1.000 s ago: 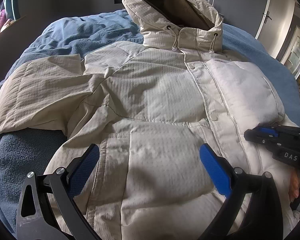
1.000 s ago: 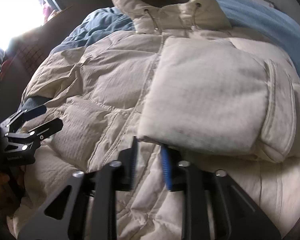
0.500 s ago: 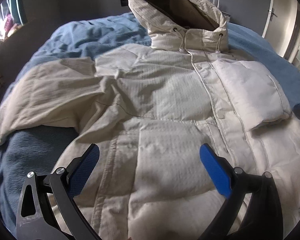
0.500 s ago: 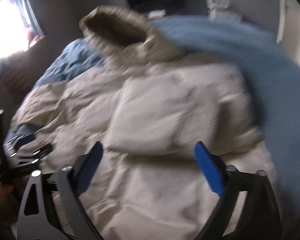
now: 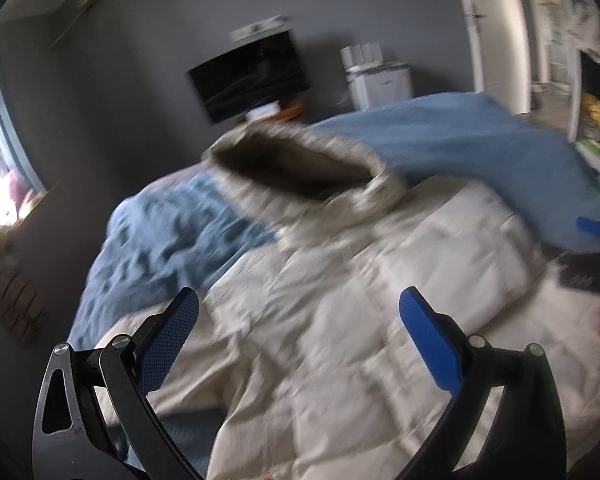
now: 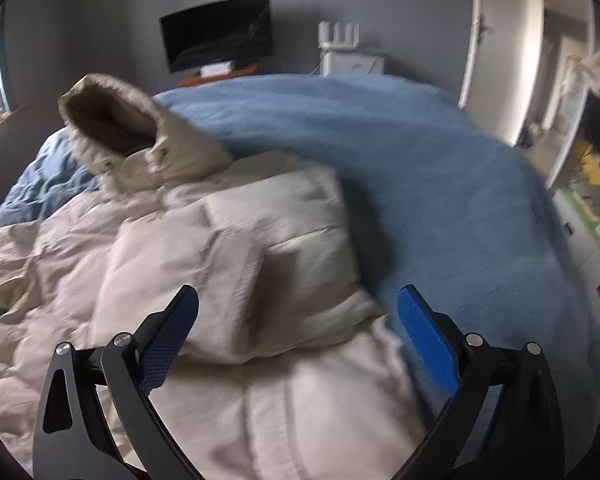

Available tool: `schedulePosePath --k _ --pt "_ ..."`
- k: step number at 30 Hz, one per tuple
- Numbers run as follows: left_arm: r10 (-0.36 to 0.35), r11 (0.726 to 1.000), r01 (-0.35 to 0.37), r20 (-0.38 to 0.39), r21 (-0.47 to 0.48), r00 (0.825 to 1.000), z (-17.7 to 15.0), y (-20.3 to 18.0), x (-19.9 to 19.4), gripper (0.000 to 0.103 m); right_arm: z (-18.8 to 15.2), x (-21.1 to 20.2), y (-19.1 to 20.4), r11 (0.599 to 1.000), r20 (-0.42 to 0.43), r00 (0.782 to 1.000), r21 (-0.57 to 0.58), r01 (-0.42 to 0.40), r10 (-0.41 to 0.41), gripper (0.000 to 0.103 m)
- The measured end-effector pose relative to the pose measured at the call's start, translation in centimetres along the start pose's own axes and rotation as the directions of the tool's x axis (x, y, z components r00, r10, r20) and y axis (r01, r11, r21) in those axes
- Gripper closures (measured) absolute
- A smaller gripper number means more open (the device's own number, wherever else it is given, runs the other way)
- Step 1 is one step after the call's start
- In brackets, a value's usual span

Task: Fold large clothes
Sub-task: 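Fold the held sleeve across the jacket front and release it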

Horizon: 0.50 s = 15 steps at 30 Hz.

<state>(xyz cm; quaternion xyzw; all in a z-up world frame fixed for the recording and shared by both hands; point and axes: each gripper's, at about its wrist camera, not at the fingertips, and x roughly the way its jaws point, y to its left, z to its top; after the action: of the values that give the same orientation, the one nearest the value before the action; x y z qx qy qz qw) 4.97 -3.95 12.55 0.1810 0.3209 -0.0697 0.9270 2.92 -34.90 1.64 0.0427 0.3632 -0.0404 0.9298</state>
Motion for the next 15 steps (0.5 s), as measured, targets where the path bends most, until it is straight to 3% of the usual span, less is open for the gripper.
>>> schedulePosePath --k 3,8,12,15 --pt "-0.036 0.998 0.036 0.002 0.044 0.999 0.6 -2.3 1.9 0.006 0.2 -0.1 -1.0 1.000 0.034 0.999 -0.021 -0.014 0.015 0.008" --pt "-0.111 0.991 0.119 -0.121 0.058 0.986 -0.7 -7.5 7.5 0.007 0.3 0.1 -4.1 0.982 0.041 0.987 0.100 -0.159 0.156 0.008" --pt "-0.185 0.978 0.197 -0.139 0.075 0.973 -1.8 -11.8 9.6 0.007 -0.1 1.2 -6.1 0.977 0.048 0.993 0.176 -0.117 0.110 0.008" --pt "-0.247 0.951 0.267 -0.134 0.157 0.960 -2.2 -15.5 10.3 0.007 -0.8 3.3 -7.7 0.955 -0.013 0.992 0.272 -0.120 0.128 0.008"
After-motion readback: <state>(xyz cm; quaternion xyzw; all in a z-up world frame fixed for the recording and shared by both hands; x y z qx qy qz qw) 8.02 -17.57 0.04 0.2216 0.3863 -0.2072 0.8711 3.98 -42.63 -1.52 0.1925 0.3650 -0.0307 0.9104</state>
